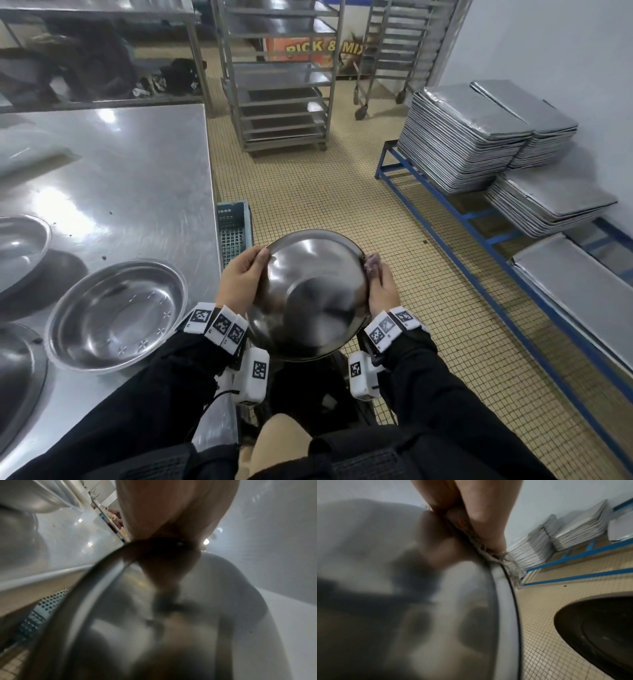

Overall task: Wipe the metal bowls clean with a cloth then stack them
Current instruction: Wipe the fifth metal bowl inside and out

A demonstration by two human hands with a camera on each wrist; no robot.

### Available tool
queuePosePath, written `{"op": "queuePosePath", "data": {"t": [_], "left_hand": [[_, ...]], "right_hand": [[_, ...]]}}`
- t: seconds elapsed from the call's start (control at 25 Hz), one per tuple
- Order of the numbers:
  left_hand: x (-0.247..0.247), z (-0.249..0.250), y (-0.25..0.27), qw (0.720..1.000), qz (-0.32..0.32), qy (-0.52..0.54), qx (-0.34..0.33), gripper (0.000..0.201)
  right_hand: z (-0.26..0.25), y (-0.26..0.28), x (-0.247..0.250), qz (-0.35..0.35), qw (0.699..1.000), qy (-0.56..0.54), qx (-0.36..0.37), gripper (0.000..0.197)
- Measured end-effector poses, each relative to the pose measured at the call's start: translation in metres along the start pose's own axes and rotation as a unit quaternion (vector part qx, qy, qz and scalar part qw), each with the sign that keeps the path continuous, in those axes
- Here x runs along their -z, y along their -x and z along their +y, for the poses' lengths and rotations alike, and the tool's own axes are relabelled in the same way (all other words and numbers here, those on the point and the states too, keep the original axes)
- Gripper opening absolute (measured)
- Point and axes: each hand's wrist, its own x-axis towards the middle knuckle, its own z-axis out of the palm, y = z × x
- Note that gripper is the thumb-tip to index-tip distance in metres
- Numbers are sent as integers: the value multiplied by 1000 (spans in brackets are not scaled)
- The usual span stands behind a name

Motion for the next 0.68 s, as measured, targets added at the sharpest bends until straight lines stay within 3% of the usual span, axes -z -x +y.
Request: {"op": "queuePosePath", "data": {"t": [0.12,0.24,0.36,0.48,0.56,0.68], "left_hand": [[-2,0,2,998,-17,-58,-17,33],[-13,14,6,985,-61,-131,-90,42],[-23,20,8,964,-76,-209,-145,34],[-23,18,3,959,-49,-228,-159,27],[-20,14,0,964,-47,-219,-143,31],[-18,7,-1,974,-35,-191,-113,30]], "right_hand": [[-10,-4,0,-11,998,40,50,26],[-21,-5,-4,-74,975,161,134,17],[-31,-5,-13,-113,931,254,236,18],[-36,2,-19,-142,910,271,281,19],[-37,4,-21,-123,924,242,268,20],[-37,2,-23,-1,963,152,222,22]]}}
